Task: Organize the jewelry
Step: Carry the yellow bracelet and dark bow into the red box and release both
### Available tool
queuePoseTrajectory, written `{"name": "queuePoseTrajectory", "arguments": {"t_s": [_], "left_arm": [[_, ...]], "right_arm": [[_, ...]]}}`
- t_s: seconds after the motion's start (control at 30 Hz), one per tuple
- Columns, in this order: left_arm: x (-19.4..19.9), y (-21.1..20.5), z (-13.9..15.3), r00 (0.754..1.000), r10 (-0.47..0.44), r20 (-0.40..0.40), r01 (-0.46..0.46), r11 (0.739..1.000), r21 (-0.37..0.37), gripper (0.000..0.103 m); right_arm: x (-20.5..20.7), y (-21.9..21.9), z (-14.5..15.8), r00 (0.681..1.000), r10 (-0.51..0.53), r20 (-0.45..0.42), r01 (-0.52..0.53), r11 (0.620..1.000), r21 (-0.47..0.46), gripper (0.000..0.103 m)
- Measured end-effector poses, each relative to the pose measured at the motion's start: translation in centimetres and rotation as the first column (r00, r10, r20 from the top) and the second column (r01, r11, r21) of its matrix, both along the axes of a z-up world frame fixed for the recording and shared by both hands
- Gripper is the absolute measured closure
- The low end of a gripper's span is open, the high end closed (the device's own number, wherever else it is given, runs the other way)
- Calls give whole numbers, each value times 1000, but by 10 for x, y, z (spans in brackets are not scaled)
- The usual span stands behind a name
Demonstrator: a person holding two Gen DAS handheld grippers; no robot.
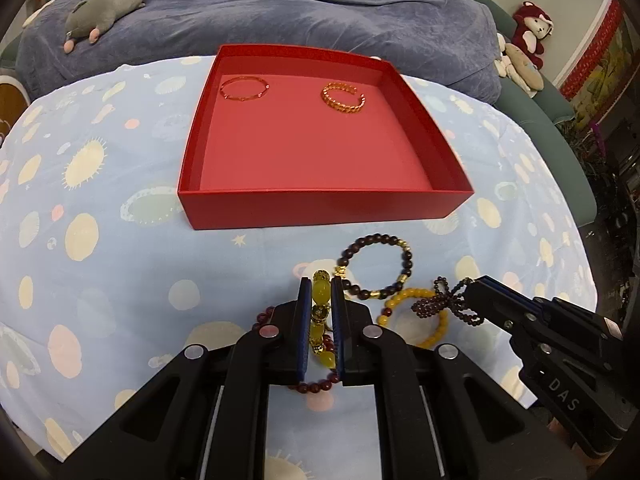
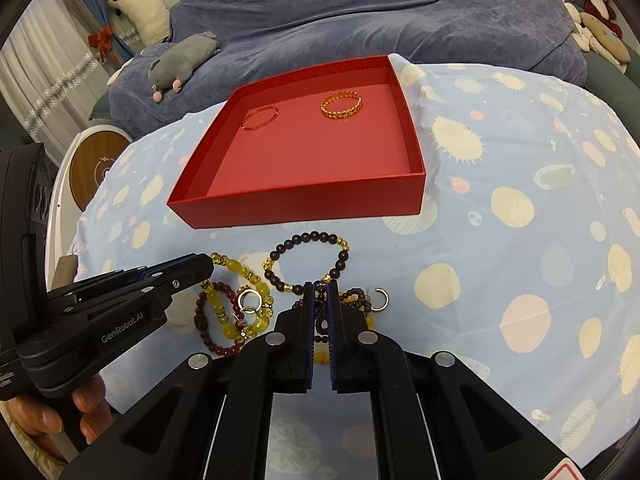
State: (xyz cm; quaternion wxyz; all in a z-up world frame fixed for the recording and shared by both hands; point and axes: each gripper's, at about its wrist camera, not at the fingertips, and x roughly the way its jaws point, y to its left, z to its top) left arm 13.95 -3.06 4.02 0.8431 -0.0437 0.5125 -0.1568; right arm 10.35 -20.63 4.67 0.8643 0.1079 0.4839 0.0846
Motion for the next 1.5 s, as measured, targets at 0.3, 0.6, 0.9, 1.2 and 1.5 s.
{"name": "queuePoseTrajectory", "arguments": {"t_s": [0.3,0.6,0.9,1.2,1.5], "left_arm": [[15,-7,65,997,-46,61,50,997,-66,94],[93,-7,113,987,-42,158,62,990,-126,94],[170,-1,66,996,20,89,-4,986,-169,94],[193,20,-7,998,66,1,-66,995,-78,94],[188,26,-23,997,74,21,-74,997,16,93]], "right_arm": [[25,-8,55,997,38,67,-36,999,-29,98],[105,-7,83,990,50,129,-48,999,-14,98],[175,10,45,994,57,93,-59,998,19,98],[205,15,-10,999,52,4,-52,999,5,98],[207,14,-37,998,47,-45,-49,998,-49,97]]}}
